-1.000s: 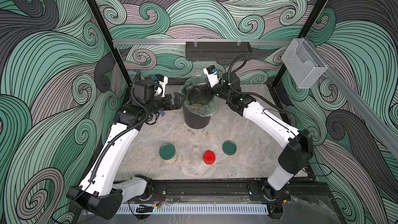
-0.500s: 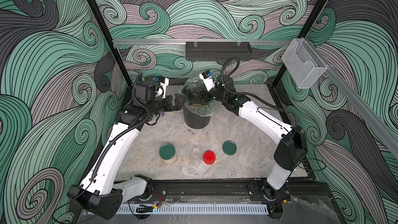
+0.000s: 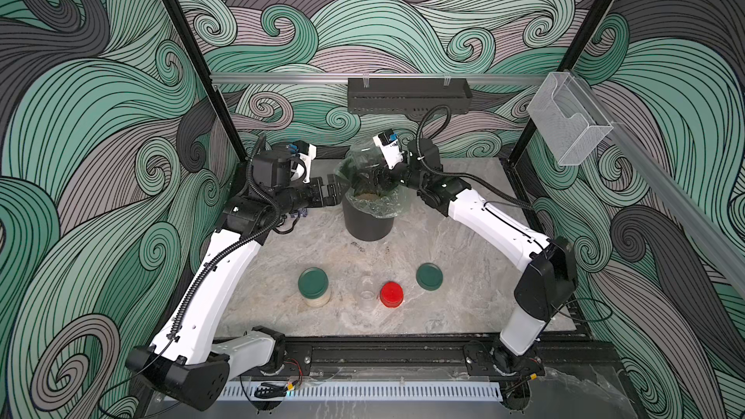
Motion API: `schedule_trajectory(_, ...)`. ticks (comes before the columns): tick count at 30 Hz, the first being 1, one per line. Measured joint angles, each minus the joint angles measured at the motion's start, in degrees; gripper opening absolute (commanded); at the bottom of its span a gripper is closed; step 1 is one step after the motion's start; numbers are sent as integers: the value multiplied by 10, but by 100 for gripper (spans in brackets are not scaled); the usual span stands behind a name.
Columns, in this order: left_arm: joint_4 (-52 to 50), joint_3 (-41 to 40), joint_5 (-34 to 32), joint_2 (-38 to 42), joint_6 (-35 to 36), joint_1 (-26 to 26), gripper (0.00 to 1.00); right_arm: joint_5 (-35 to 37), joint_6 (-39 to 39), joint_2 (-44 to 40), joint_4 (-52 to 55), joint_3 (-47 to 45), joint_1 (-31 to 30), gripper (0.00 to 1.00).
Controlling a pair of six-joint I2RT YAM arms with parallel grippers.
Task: Empty expired oatmeal from jars
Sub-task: Pour the expired oatmeal into the trash bin.
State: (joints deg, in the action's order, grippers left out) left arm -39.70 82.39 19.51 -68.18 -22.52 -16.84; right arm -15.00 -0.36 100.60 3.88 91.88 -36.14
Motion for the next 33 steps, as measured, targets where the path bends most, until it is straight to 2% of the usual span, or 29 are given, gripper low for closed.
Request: schedule_trajectory(33, 9, 15, 4, -13, -2, 1, 99, -4, 1, -3, -11, -6, 0, 0)
